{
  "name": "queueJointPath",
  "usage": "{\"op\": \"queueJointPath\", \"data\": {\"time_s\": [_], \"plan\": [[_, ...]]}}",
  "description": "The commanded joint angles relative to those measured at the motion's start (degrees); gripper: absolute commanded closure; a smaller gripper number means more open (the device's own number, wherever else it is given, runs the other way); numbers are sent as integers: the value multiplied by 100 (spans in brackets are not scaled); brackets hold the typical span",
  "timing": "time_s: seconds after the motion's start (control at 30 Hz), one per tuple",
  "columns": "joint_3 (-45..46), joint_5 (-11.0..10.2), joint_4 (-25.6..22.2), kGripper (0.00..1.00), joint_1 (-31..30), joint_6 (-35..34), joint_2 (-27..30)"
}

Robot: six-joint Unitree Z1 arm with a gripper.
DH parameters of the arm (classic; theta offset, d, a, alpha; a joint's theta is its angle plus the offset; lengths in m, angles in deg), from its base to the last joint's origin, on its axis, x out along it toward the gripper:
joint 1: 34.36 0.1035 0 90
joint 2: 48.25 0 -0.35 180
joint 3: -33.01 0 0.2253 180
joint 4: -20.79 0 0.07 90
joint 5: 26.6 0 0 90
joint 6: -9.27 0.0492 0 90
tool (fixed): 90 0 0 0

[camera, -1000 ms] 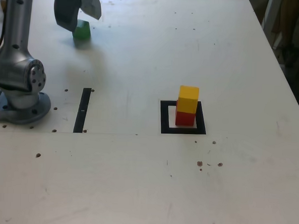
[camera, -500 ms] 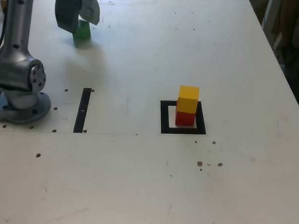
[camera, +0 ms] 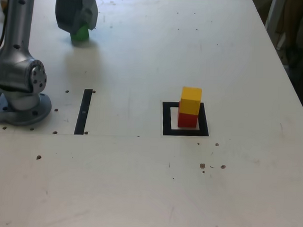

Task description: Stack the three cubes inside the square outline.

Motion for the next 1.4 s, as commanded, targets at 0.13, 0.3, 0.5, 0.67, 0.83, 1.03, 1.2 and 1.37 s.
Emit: {"op": "queueJointPath", "data": {"time_s": [0.13,0.3,0.5,0.67,0.83,1.03,1.2,1.37], "plan": [[-12,-1,10,71,13,71,-22],[-33,17,20,71,13,127,-29],[-17,-6,28,71,9,179,-21],[26,-50,50,71,-56,213,16],[14,-116,62,71,-214,258,144],[-15,-247,52,71,-579,340,371],[17,-339,19,71,-1019,382,617],[64,-357,-78,71,-1477,460,819]]}}
